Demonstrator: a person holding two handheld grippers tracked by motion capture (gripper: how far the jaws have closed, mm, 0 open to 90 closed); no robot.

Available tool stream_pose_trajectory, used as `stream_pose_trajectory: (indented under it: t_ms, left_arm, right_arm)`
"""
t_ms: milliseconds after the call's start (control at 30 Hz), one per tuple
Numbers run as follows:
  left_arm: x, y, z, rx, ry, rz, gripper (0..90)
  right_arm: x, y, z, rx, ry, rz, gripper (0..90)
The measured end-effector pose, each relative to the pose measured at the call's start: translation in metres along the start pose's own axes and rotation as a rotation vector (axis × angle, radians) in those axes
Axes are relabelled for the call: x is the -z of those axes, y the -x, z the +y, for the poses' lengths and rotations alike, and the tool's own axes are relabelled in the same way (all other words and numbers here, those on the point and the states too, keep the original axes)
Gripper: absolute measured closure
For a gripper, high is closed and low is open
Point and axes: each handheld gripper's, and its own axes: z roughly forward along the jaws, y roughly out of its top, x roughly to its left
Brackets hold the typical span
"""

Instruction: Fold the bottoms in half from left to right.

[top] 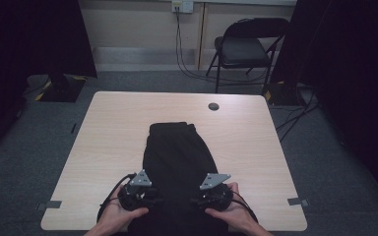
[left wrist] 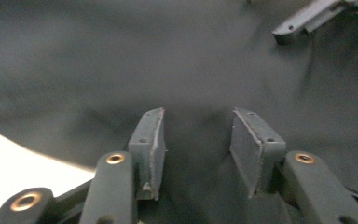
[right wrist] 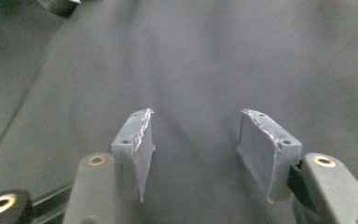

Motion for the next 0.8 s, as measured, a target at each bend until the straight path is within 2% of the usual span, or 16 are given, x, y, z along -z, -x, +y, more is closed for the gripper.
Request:
stream_pose_trajectory:
  t_ms: [33, 100, 133, 200, 233, 267, 300, 333, 400, 433, 500, 533, 567, 667, 767, 800]
  left_arm:
    - [0.001, -0.008, 0.006, 0.018, 0.028, 0.006, 53.8]
    - [0.003, -0.021, 0.016, 0.059, 0.080, 0.025, 53.2]
    - [0.003, -0.031, 0.022, 0.062, 0.100, 0.048, 53.2]
    - [0.000, -0.049, 0.033, 0.078, 0.120, 0.094, 53.2]
    - [-0.004, -0.067, 0.041, 0.131, 0.123, 0.125, 53.2]
    - [-0.006, -0.074, 0.044, 0.143, 0.140, 0.152, 54.0]
    - [-0.009, -0.085, 0.050, 0.135, 0.146, 0.185, 54.1]
    - [-0.012, -0.094, 0.053, 0.137, 0.147, 0.211, 54.0]
    - [-0.018, -0.111, 0.057, 0.197, 0.161, 0.221, 52.5]
    - [-0.019, -0.115, 0.057, 0.210, 0.167, 0.231, 50.3]
    - [-0.027, -0.127, 0.058, 0.194, 0.127, 0.245, 46.2]
    - [-0.030, -0.132, 0.056, 0.216, 0.121, 0.273, 43.8]
    - [-0.034, -0.136, 0.054, 0.243, 0.117, 0.267, 38.9]
    - [-0.045, -0.143, 0.051, 0.245, 0.084, 0.265, 33.9]
    - [-0.047, -0.146, 0.048, 0.241, 0.091, 0.264, 33.5]
    - [-0.047, -0.149, 0.047, 0.257, 0.105, 0.272, 33.5]
  right_arm:
    - [0.002, 0.006, 0.004, -0.013, 0.021, -0.009, 43.2]
    - [0.006, 0.027, 0.018, -0.050, 0.093, -0.065, 41.5]
    - [0.005, 0.035, 0.024, -0.057, 0.102, -0.085, 40.3]
    - [-0.001, 0.060, 0.040, -0.104, 0.108, -0.108, 37.4]
    - [-0.005, 0.070, 0.046, -0.106, 0.099, -0.110, 37.2]
    - [-0.014, 0.088, 0.057, -0.108, 0.086, -0.152, 35.9]
    - [-0.018, 0.096, 0.062, -0.116, 0.094, -0.170, 35.9]
    - [-0.026, 0.112, 0.068, -0.142, 0.102, -0.175, 35.0]
    - [-0.038, 0.131, 0.076, -0.158, 0.088, -0.212, 32.3]
    - [-0.047, 0.143, 0.080, -0.178, 0.085, -0.202, 31.3]
    - [-0.060, 0.155, 0.084, -0.187, 0.062, -0.211, 29.2]
    - [-0.066, 0.160, 0.085, -0.199, 0.067, -0.202, 29.2]
    - [-0.072, 0.163, 0.085, -0.206, 0.064, -0.181, 29.4]
    - [-0.086, 0.167, 0.085, -0.211, 0.041, -0.203, 29.5]
    - [-0.090, 0.169, 0.082, -0.230, 0.039, -0.211, 29.9]
    - [-0.090, 0.169, 0.082, -0.230, 0.039, -0.211, 29.9]
